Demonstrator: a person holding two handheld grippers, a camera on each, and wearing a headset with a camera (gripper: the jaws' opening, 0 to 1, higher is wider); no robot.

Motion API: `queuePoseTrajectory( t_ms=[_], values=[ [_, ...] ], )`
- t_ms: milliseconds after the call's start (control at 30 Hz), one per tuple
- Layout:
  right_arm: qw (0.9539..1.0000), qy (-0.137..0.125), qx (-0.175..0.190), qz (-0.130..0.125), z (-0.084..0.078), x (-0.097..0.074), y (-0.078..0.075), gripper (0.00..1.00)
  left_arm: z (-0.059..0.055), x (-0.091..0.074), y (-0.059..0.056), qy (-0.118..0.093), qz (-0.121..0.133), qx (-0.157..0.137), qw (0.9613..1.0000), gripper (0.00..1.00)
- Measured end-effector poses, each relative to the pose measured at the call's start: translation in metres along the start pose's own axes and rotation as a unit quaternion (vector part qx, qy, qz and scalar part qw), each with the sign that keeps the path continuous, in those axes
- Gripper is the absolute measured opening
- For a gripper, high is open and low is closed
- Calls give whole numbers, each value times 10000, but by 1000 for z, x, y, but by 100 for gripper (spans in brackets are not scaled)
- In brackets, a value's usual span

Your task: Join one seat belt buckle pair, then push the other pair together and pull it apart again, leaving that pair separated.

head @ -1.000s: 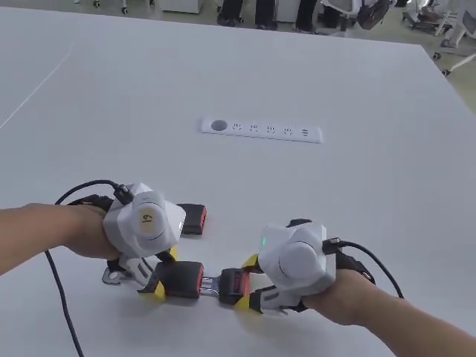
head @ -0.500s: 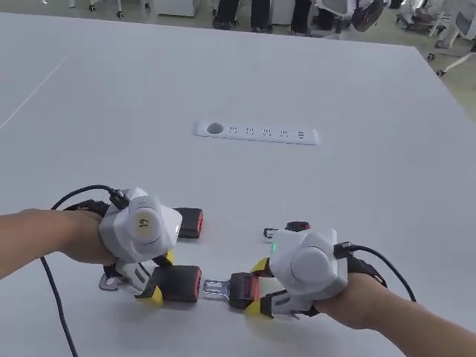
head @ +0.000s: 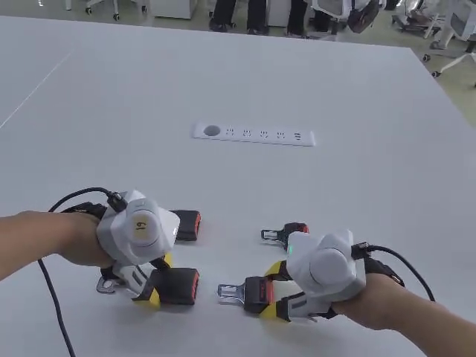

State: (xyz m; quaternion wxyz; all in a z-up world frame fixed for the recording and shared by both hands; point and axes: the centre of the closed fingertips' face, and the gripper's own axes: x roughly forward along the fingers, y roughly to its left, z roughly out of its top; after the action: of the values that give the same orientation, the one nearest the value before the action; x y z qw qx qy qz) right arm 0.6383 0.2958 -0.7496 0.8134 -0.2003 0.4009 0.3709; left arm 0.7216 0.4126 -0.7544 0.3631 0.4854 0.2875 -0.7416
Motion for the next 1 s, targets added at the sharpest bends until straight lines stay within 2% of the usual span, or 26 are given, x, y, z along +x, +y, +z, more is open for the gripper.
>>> queuePoseTrajectory(
  t_ms=[533,767,1000],
  values=[
    [9999,141,24,-50,-25,-18,-2,30,0,0,0,17,23,56,10000,32],
    [9998,184,29,-40,-31,-22,-3,30,1,0,0,17,19,-7,10000,33],
    [9997,230,103,-25,-39,-29,-4,30,1,0,0,48,60,73,9999,33]
  ],
)
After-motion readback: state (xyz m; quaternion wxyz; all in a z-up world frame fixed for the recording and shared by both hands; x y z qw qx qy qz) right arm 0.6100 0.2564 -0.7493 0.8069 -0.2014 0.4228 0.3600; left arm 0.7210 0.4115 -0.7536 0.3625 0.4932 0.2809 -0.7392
